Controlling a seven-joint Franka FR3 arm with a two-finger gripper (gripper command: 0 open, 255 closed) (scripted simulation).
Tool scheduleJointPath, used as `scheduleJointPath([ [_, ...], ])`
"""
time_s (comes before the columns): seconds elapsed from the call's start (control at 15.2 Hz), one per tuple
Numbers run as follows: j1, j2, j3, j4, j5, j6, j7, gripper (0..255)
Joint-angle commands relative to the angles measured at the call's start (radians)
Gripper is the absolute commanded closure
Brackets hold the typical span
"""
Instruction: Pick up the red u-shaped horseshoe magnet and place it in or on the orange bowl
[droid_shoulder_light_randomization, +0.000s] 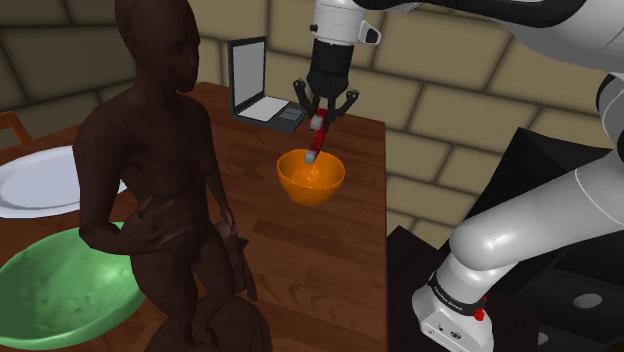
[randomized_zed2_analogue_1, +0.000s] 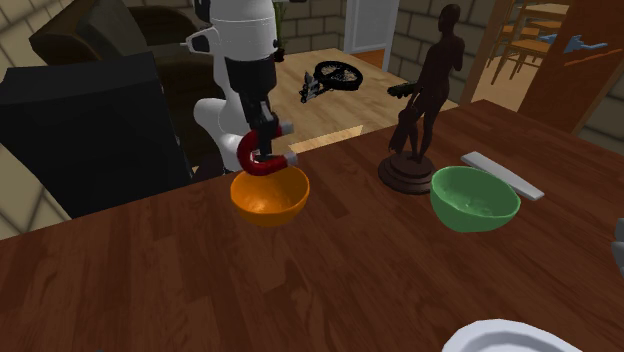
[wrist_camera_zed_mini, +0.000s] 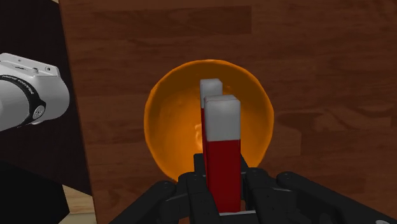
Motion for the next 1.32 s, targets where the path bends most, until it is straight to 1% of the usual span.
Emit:
scheduleJointPath([
  [0.0, 0.003, -0.010, 0.000, -0.034, 0.005, 0.025, -0.006, 255],
  [0.26, 0.009, -0.026, 0.003, -0.103, 0.015, 0.080, -0.013, 255],
  [0.79, 0.008, -0.026, 0.003, -0.103, 0.015, 0.080, -0.013, 255],
  [0.86, 0.008, -0.026, 0.003, -0.103, 0.015, 0.080, -0.014, 0],
  [1.19, 0.008, -0.025, 0.003, -0.103, 0.015, 0.080, -0.013, 0],
  [1.25, 0.005, -0.017, 0.001, -0.063, 0.009, 0.048, -0.009, 0],
])
